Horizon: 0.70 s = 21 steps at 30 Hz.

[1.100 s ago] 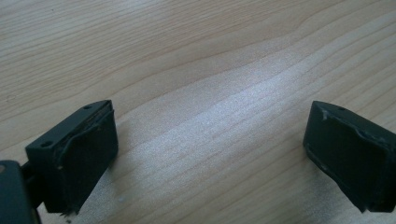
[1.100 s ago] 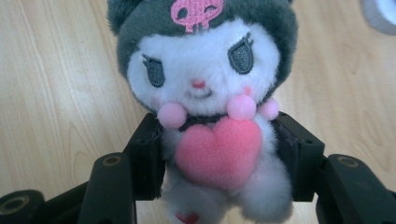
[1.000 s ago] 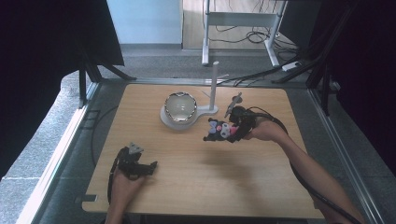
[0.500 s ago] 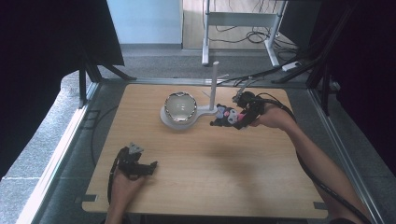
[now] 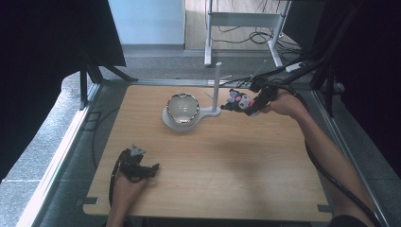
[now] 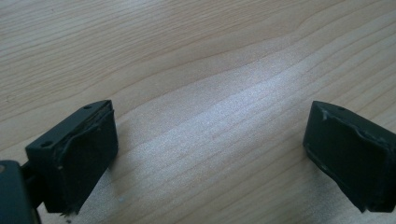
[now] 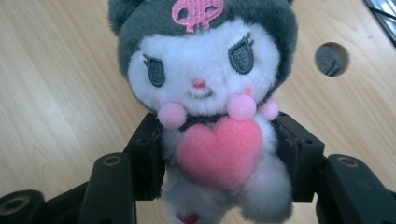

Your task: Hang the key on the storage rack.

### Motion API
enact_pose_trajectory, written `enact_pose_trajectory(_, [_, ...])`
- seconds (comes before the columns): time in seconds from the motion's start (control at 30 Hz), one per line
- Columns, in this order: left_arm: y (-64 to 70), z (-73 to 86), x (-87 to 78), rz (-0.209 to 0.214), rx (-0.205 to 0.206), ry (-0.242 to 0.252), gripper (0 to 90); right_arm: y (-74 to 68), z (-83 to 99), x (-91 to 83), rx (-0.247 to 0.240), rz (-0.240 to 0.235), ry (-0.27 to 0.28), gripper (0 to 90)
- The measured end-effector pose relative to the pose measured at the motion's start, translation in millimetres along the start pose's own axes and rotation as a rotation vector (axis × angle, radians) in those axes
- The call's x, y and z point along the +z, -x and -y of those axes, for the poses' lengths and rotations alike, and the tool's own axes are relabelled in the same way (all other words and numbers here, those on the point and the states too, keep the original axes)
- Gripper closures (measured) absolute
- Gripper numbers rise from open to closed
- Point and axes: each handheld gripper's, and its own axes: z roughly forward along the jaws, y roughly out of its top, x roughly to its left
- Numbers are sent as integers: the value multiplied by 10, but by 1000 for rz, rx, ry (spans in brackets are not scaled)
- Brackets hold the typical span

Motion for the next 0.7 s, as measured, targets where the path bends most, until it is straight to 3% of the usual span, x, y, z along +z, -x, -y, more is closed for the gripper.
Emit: enact_pose_trajectory(0.7, [-1,0,0,-1,0,0,31,428,-203,-286,131,84,49,429])
